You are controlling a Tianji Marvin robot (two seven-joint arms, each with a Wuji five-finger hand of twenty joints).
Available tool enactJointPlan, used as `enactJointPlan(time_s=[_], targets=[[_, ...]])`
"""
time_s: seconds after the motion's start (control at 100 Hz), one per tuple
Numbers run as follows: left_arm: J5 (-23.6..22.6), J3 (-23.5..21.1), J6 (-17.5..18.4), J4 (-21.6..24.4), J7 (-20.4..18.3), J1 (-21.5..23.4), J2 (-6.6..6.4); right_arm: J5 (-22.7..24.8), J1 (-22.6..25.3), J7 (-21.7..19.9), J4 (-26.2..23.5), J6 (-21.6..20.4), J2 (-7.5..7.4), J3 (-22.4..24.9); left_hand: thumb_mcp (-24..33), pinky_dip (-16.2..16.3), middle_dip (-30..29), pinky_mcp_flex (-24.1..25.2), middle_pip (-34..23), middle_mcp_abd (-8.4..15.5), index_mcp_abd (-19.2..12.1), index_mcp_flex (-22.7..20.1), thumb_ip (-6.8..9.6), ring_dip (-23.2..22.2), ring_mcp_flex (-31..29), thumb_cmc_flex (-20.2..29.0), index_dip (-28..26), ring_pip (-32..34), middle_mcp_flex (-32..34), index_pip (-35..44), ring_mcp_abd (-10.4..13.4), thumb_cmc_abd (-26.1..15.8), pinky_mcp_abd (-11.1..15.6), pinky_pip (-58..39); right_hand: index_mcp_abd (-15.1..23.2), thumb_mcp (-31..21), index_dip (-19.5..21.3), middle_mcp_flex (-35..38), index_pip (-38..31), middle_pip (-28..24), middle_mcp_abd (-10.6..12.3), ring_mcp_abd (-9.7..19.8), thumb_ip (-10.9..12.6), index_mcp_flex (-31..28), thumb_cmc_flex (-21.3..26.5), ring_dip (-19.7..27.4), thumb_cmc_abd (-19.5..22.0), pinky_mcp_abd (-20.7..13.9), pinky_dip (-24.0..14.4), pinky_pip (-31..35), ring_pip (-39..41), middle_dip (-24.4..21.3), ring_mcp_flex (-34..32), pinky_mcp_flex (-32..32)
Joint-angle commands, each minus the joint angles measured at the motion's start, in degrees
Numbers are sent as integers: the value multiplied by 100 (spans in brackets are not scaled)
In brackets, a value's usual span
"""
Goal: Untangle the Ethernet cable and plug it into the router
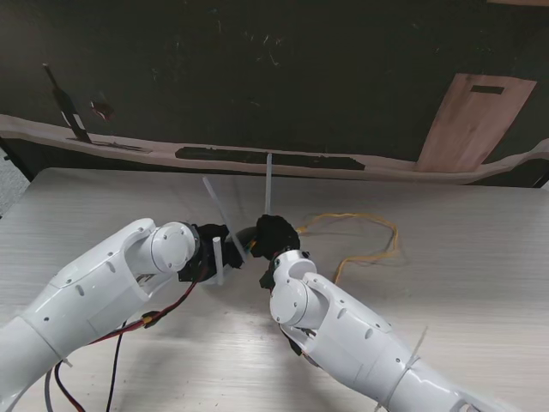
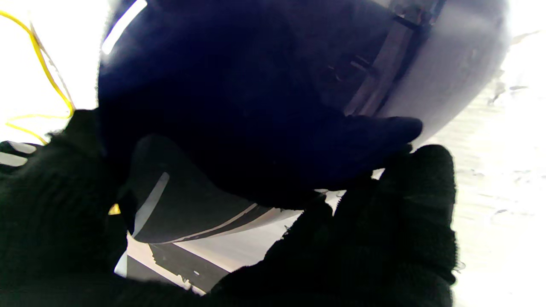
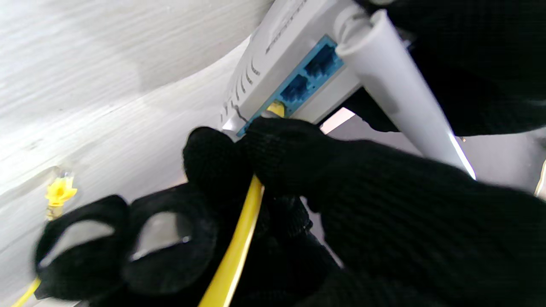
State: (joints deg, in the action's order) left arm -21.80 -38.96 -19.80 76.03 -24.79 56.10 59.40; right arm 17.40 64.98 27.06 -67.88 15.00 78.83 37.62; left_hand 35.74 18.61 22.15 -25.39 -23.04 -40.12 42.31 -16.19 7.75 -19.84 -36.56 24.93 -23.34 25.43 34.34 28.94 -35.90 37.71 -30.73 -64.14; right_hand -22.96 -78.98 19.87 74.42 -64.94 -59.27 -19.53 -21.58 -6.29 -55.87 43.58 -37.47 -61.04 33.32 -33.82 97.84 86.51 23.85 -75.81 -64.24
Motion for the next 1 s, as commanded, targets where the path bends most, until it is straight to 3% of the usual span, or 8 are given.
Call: enactJointPlan(time_s=[0.0, 0.12, 0.18, 0.7, 0.99], targets=[[167, 250, 94, -246, -317, 431, 149, -65, 108, -186, 67, -58, 175, -158, 2279, -298, 379, -241, -1098, 2828, -3025, -731, -248, -389, -914, 3599, -433, 947, 737, 1689, 1974, -559, 1585, 42, 499, -289, -12, 872, 110, -316, -870, 1106, 9, -404, 613, -45, 387, -297, -160, 189, 9, 51, 103, -37], [142, 201, 286, -294, -242, 472, 166, -89, 95, -172, 107, -98, 201, -190, 3005, -606, 239, -349, -1215, 2914, -3112, -779, -678, -359, -994, 3757, -508, 987, 808, 1824, 2085, -126, 1574, -72, 520, -296, 5, 872, 118, -315, -856, 1127, 16, -407, 607, -42, 393, -307, -162, 183, 4, 55, 101, -37], [137, 192, 373, -319, -226, 479, 170, -93, 93, -162, 115, -119, 208, -199, 3181, -642, 243, -382, -1229, 2949, -3139, -788, -736, -364, -1008, 3778, -524, 1011, 824, 1854, 2114, -22, 1584, -65, 521, -298, 12, 871, 123, -316, -848, 1135, 19, -408, 603, -43, 395, -316, -161, 177, 5, 58, 101, -36], [379, 445, 631, -481, -280, 295, 223, -184, -2, -148, 293, -147, 321, -326, 3366, -763, 265, -548, -1293, 3032, -3247, -850, -842, -417, -1141, 3786, -598, 998, 927, 1997, 2201, 97, 1615, -63, 443, -264, 35, 872, 174, -290, -857, 1145, 11, -396, 647, -37, 411, -357, -145, 128, -7, 52, 100, -28], [379, 441, 673, -502, -231, 299, 240, -400, -164, -168, 582, -67, 527, -490, 3341, -795, 272, -578, -1318, 3065, -3284, -901, -864, -453, -1188, 3800, -628, 985, 978, 2055, 2201, 93, 1620, -76, 426, -232, 38, 879, 192, -271, -851, 1145, -4, -392, 647, -22, 439, -320, -90, 29, -42, 39, 102, -6]])
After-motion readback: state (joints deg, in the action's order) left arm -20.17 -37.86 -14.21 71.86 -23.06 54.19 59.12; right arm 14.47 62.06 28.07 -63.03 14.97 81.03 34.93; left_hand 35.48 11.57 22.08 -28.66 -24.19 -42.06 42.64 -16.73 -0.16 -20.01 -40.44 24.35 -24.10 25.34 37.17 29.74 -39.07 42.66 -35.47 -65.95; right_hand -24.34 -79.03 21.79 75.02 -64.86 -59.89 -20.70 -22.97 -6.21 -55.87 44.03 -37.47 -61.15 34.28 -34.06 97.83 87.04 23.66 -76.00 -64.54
